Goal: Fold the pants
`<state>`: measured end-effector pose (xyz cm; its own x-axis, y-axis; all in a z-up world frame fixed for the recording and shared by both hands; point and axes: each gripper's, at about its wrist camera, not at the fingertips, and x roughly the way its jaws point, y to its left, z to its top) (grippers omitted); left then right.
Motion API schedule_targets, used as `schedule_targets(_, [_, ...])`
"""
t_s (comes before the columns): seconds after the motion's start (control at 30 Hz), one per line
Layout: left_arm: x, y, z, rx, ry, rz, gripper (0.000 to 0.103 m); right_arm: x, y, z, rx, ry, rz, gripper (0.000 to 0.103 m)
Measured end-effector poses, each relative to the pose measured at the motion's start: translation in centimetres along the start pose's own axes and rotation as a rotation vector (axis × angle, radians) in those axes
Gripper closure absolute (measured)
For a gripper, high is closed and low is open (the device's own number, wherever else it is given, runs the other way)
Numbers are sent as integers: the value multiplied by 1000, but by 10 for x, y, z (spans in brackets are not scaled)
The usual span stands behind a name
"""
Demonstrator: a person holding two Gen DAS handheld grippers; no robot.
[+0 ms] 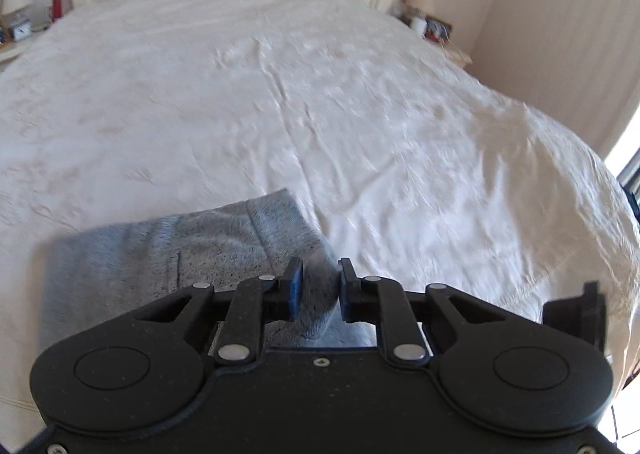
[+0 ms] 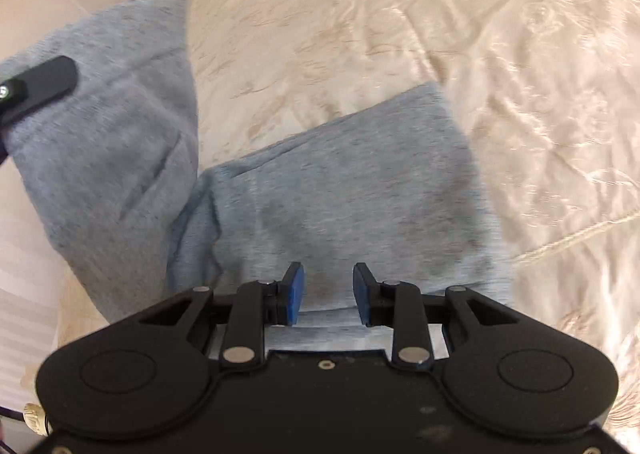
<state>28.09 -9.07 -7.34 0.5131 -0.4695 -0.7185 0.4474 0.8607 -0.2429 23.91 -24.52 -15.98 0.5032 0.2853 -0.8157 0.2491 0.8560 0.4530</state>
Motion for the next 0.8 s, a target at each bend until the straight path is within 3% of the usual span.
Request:
schedule_targets(0.13, [26,-37,-13,71,72,38,79,-15,-46,0,29,4,-51,72])
schedule_targets(0.27, [3,-34,-10,50,48,25,76,-33,-76,2,41,-10,-70,72])
schedule_targets(0.43, [-13,8,-5,0,36,200,73,-44,-84,14,24,-66,-38,72])
schedule_targets(0.6, [-7,73,-19,-67,135,383,73,-28,-56,36,-36,-89,59,71])
schedule_targets(0.8, [21,119,-49,-110,311,401,73,12,-33,52,-123,-28,45,69])
